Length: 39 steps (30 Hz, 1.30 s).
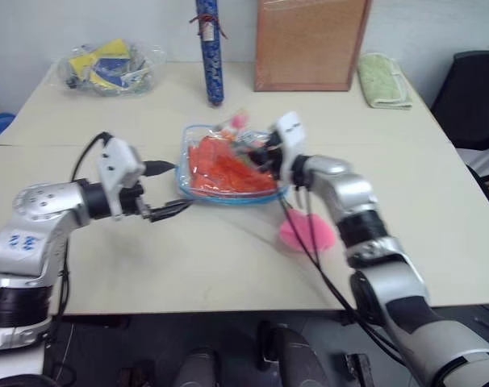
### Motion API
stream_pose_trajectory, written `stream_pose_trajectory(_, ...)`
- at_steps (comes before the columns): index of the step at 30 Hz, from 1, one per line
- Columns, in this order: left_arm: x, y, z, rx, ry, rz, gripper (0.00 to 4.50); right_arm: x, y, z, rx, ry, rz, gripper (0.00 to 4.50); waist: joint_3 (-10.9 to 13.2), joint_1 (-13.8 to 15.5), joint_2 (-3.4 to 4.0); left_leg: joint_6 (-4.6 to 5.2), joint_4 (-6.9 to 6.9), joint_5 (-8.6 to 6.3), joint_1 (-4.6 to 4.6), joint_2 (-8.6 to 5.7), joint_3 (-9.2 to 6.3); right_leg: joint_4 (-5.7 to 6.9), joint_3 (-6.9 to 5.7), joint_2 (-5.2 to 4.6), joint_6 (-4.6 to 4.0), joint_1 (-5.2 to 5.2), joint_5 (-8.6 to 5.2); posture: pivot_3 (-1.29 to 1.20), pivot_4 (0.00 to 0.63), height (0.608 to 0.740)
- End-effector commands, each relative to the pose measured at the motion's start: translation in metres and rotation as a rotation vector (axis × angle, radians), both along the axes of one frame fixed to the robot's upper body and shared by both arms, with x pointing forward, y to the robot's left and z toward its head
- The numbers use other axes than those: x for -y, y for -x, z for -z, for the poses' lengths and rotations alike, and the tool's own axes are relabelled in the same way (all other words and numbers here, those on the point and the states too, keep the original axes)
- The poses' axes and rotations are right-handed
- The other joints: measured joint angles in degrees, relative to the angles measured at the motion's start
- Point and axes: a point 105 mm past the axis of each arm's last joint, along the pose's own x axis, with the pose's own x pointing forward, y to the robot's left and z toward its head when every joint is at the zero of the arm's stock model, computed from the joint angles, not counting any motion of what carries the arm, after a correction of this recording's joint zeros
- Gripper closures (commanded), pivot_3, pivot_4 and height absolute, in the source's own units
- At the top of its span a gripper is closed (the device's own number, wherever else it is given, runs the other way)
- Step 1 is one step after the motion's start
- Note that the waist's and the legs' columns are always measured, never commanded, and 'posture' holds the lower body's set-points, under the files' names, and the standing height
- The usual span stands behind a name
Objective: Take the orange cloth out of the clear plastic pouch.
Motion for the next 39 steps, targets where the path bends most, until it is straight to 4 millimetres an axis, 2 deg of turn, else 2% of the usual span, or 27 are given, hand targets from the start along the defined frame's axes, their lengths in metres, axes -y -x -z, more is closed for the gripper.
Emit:
stream_pose_trajectory(1,0.03,0.009,-0.006,0.025,-0.004,0.144,0.0,0.068,0.022,-0.021,0.048,-0.014,0.19,3.93,0.0,0.1,0.0,0.0,0.0,0.0,0.01,0.01,0.04,-0.03,0.01,0.02,0.01,0.01,0.0,0.0,0.15,0.74)
stream_pose_trajectory(2,0.041,0.01,-0.005,0.023,-0.001,0.19,0.0,0.101,0.033,-0.016,0.03,0.0,0.29,3.93,0.0,0.2,0.0,0.0,-0.01,0.0,0.01,0.01,0.03,-0.07,-0.02,0.03,0.01,0.02,0.01,0.0,0.15,0.74)
stream_pose_trajectory(3,0.055,0.011,-0.005,0.019,0.005,0.258,0.0,0.147,0.053,-0.003,-0.015,0.018,0.433,3.93,0.0,-0.4,0.0,0.0,-0.02,0.0,0.01,0.01,0.02,-0.07,-0.03,0.04,0.01,0.03,0.01,0.0,0.15,0.74)
stream_pose_trajectory(4,0.066,0.013,-0.005,0.019,0.008,0.31,0.0,0.179,0.074,0.009,-0.057,0.03,0.541,3.93,0.0,-1.3,0.0,0.0,-0.03,0.0,0.13,0.03,0.23,-0.02,0.11,0.11,0.01,0.06,0.01,0.0,0.15,0.74)
stream_pose_trajectory(5,0.074,0.013,-0.006,0.021,0.01,0.352,0.0,0.204,0.093,0.02,-0.096,0.042,0.629,3.93,0.0,0.4,0.13,-0.02,-0.11,0.0,0.1,0.04,0.41,0.06,0.28,0.17,-0.02,0.12,0.02,0.0,0.15,0.74)
stream_pose_trajectory(6,0.08,0.013,-0.006,0.023,0.01,0.381,0.0,0.218,0.11,0.03,-0.128,0.055,0.685,3.93,0.0,1.6,0.15,-0.11,-0.14,0.09,0.36,-0.02,0.17,-0.17,-0.01,0.19,0.0,0.39,-0.06,0.0,0.15,0.74)
stream_pose_trajectory(8,0.087,0.011,-0.009,0.034,0.01,0.418,0.0,0.229,0.134,0.05,-0.18,0.049,0.74,3.93,0.0,1.8,0.2,-0.15,-0.11,0.11,0.16,0.0,0.24,-0.03,0.02,0.2,-0.02,0.28,-0.08,0.0,0.15,0.74)
stream_pose_trajectory(10,0.09,0.009,-0.01,0.042,0.01,0.436,0.0,0.232,0.148,0.062,-0.218,0.042,0.765,3.93,0.0,0.7,0.21,-0.13,-0.11,0.1,0.22,-0.01,0.28,-0.09,0.31,0.2,-0.01,0.34,-0.05,0.0,0.15,0.74)
stream_pose_trajectory(11,0.09,0.009,-0.011,0.046,0.009,0.442,0.0,0.232,0.152,0.067,-0.23,0.046,0.774,3.49,0.0,-0.3,0.21,-0.12,-0.11,0.1,0.35,0.0,0.43,-0.1,0.47,0.24,-0.01,0.38,0.02,0.0,0.15,0.74)
stream_pose_trajectory(14,0.09,0.007,-0.012,0.056,0.006,0.45,0.0,0.233,0.16,0.074,-0.252,0.022,0.784,2.6,0.0,-1.7,0.2,-0.16,-0.17,0.16,0.57,0.04,0.5,-0.13,0.75,0.39,0.02,0.45,0.12,0.0,0.15,0.74)
stream_pose_trajectory(20,0.078,0.001,-0.008,0.068,-0.008,0.397,0.0,0.234,0.157,0.058,-0.231,0.061,0.741,0.58,0.0,-1.4,0.2,-0.44,-0.72,0.31,0.99,0.09,0.75,-0.1,1.31,0.81,-0.01,0.39,0.1,0.0,0.15,0.74)
stream_pose_trajectory(22,0.073,-0.001,-0.006,0.072,-0.018,0.373,0.0,0.232,0.156,0.053,-0.236,0.122,0.693,0.04,0.0,-1.3,0.2,-0.45,-0.85,0.32,1.04,0.08,0.85,-0.11,1.39,0.83,-0.05,0.34,0.09,0.0,0.15,0.74)
stream_pose_trajectory(25,0.057,-0.008,-0.006,0.095,-0.056,0.312,0.0,0.225,0.15,0.025,-0.177,0.22,0.597,0.04,0.0,-1.3,0.19,-0.44,-0.87,0.31,1.07,0.08,0.9,-0.18,1.42,0.86,-0.06,0.36,0.09,0.0,0.15,0.74)
stream_pose_trajectory(28,0.024,-0.024,-0.005,0.137,-0.159,0.198,0.0,0.195,0.143,-0.016,-0.076,0.234,0.416,0.04,0.0,-1.7,0.15,-0.43,-0.89,0.3,1.21,0.09,1.07,-0.16,1.6,0.94,-0.06,0.37,0.09,0.0,0.15,0.74)
stream_pose_trajectory(30,0.0,-0.034,-0.001,0.172,-0.262,0.135,0.0,0.163,0.146,-0.031,-0.046,0.25,0.232,0.04,0.0,-1.7,0.12,-0.43,-1.01,0.3,1.33,0.09,1.03,-0.16,1.81,1.11,-0.05,0.35,0.09,0.0,0.15,0.74)
stream_pose_trajectory(33,-0.032,-0.048,0.0,0.223,-0.405,0.05,0.0,0.103,0.166,-0.036,-0.066,0.246,-0.121,0.04,0.1,-1.4,0.04,-0.51,-1.1,0.29,1.34,0.16,0.89,-0.19,1.78,1.24,-0.07,0.32,0.07,0.0,0.15,0.74)
stream_pose_trajectory(35,-0.046,-0.055,0.0,0.259,-0.485,0.023,0.0,0.074,0.182,-0.034,-0.086,0.249,-0.303,0.04,0.1,-1.2,-0.03,-0.51,-1.1,0.28,1.27,0.17,0.83,-0.24,1.71,1.21,-0.09,0.31,0.07,0.0,0.15,0.74)
stream_pose_trajectory(37,-0.049,-0.06,-0.001,0.281,-0.515,0.013,0.0,0.051,0.195,-0.028,-0.094,0.276,-0.432,0.04,0.1,-0.8,-0.03,-0.33,-1.05,0.18,1.25,0.11,0.83,-0.27,1.66,1.09,-0.09,0.3,0.08,0.0,0.15,0.74)
stream_pose_trajectory(39,-0.048,-0.065,-0.001,0.296,-0.524,0.009,0.0,0.041,0.198,-0.026,-0.089,0.284,-0.474,0.04,0.1,-0.2,-0.04,-0.1,-0.96,0.05,1.25,0.08,0.88,-0.27,1.62,1.01,0.01,0.3,0.14,0.0,0.15,0.74)
